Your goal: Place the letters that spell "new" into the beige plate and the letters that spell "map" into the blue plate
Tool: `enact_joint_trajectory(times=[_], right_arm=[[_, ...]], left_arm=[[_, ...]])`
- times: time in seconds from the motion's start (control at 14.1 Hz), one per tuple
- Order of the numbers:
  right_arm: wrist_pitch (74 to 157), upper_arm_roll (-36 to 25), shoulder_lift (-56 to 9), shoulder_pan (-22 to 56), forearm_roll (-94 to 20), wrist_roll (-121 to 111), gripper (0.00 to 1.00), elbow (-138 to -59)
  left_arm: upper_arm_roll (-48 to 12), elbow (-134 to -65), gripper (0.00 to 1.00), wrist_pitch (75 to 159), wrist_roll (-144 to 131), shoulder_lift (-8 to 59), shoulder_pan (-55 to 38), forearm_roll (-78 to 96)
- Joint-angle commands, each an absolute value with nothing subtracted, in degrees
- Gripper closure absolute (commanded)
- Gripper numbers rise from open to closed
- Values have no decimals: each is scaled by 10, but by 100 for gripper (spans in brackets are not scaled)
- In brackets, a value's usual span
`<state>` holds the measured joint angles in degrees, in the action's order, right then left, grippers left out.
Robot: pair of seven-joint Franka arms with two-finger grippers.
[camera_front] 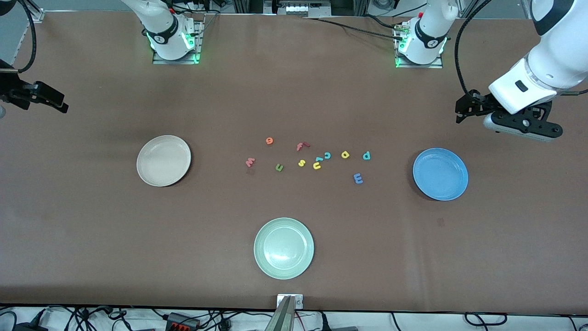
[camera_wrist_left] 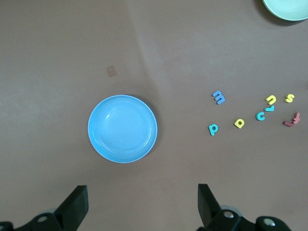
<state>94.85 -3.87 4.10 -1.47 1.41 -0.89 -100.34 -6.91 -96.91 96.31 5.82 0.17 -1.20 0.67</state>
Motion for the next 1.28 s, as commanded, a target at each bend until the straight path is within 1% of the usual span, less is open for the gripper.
enact_joint_trajectory(times=[0.0, 1.21], right_arm=[[948, -33, 45, -20, 18, -15, 0, -1007], [948, -32, 34, -16, 17, -15, 0, -1005]], left_arm=[[-72, -960, 0, 951, 54, 0, -9, 10], [-73, -960, 0, 951, 54, 0, -8, 10]])
